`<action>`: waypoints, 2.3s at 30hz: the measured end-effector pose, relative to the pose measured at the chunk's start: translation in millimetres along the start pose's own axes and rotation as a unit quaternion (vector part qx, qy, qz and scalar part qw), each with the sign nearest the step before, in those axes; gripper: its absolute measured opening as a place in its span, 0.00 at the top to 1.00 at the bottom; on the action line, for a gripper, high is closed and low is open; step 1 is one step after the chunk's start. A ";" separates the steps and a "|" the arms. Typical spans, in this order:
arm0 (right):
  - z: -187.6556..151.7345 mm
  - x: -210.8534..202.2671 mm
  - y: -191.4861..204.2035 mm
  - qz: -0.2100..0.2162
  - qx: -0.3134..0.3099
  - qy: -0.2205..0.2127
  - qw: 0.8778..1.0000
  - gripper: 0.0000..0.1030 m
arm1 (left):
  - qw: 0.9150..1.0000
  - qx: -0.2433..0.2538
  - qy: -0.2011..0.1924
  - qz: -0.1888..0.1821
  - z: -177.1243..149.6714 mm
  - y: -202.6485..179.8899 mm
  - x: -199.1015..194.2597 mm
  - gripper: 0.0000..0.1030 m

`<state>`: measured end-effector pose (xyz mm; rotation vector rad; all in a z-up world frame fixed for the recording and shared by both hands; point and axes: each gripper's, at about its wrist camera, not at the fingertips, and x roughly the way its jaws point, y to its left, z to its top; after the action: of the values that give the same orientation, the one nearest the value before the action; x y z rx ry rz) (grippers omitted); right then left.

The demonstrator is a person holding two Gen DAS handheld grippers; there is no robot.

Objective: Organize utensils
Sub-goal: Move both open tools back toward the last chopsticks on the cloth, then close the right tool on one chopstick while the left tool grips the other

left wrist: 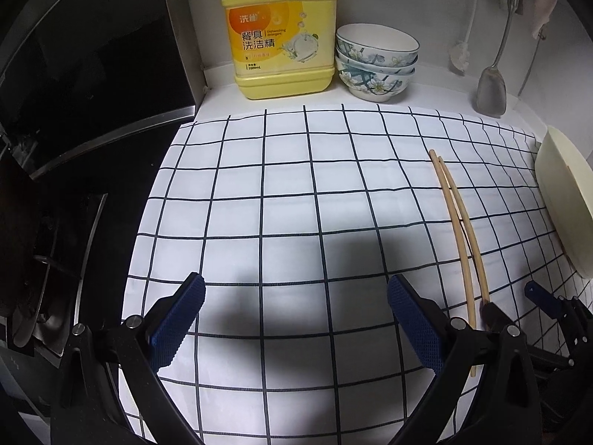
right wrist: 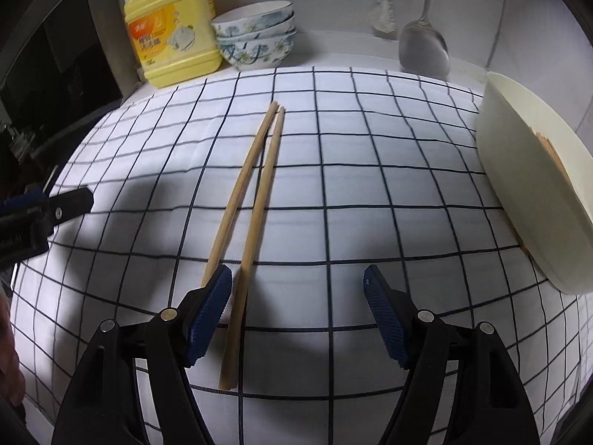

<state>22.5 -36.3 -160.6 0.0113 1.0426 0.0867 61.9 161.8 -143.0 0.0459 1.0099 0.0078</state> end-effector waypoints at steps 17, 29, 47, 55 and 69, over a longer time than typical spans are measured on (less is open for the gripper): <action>4.0 4.3 -34.0 -0.034 -0.013 -0.010 0.999 0.32 | 0.999 0.021 0.012 -0.045 2.3 -49.1 13.0 0.06; 14.7 8.3 -84.5 -0.068 0.021 -0.021 0.997 0.32 | 0.997 0.053 0.010 -0.050 13.2 -90.8 30.7 0.06; 30.2 14.0 -89.6 0.027 -0.084 -0.031 0.996 0.32 | 0.999 -0.005 0.014 -0.036 5.7 -110.9 49.1 0.06; 37.6 24.0 -90.4 0.047 -0.090 -0.032 0.994 0.32 | 1.000 -0.005 0.011 -0.024 6.3 -118.0 55.6 0.07; 43.7 25.6 -79.3 0.067 -0.131 -0.036 0.989 0.58 | 0.999 0.020 -0.010 -0.041 10.8 -129.3 49.8 0.67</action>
<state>78.3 -111.9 -164.7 -0.1526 0.9516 0.3424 95.6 33.6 -184.8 0.0406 0.9907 -0.0876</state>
